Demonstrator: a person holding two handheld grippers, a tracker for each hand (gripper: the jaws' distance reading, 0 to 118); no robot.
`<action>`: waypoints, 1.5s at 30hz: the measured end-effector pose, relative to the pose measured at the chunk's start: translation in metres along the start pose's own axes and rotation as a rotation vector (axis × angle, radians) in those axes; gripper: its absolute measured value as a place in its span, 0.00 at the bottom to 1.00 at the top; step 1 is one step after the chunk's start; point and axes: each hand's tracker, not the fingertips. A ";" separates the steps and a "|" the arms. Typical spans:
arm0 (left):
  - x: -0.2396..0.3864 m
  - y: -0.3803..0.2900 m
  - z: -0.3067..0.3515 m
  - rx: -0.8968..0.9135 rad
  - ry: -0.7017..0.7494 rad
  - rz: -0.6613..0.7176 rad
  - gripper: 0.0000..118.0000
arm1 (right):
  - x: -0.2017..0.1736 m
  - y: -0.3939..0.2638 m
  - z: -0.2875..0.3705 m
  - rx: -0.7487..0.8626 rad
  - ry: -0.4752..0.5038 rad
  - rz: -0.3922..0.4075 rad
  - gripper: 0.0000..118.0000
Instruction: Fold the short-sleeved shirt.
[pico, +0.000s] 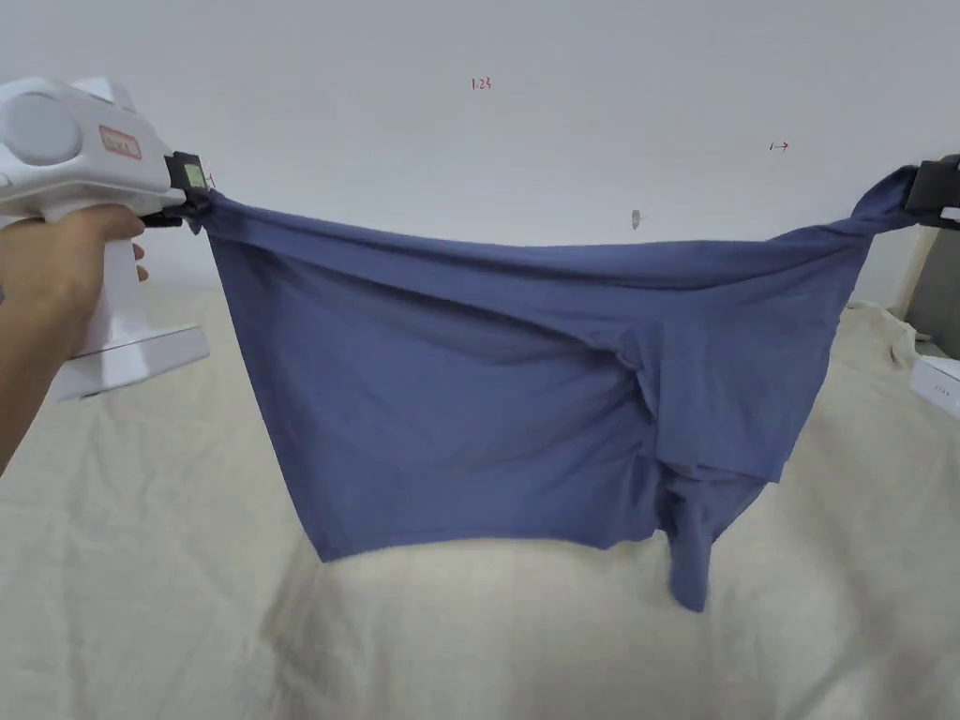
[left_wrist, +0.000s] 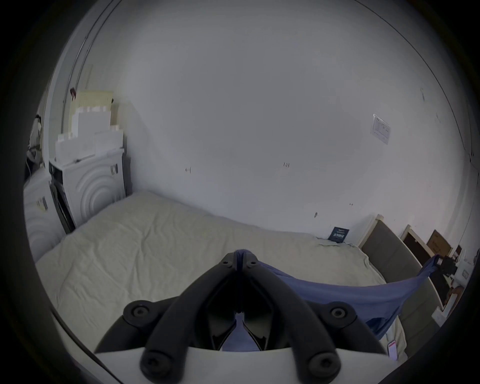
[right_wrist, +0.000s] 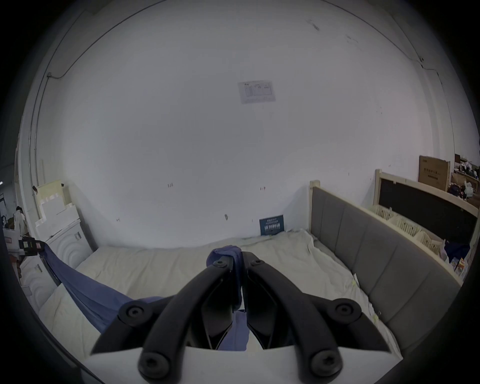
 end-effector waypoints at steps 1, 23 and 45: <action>0.003 0.006 -0.003 0.019 0.004 -0.011 0.00 | -0.001 0.005 -0.005 0.010 -0.002 0.003 0.03; -0.032 -0.154 -0.082 -0.199 0.055 -0.056 0.00 | 0.016 -0.151 -0.044 -0.167 -0.054 0.005 0.03; -0.125 -0.408 0.075 -0.506 0.122 -0.013 0.00 | 0.035 -0.357 0.167 -0.451 -0.046 -0.065 0.04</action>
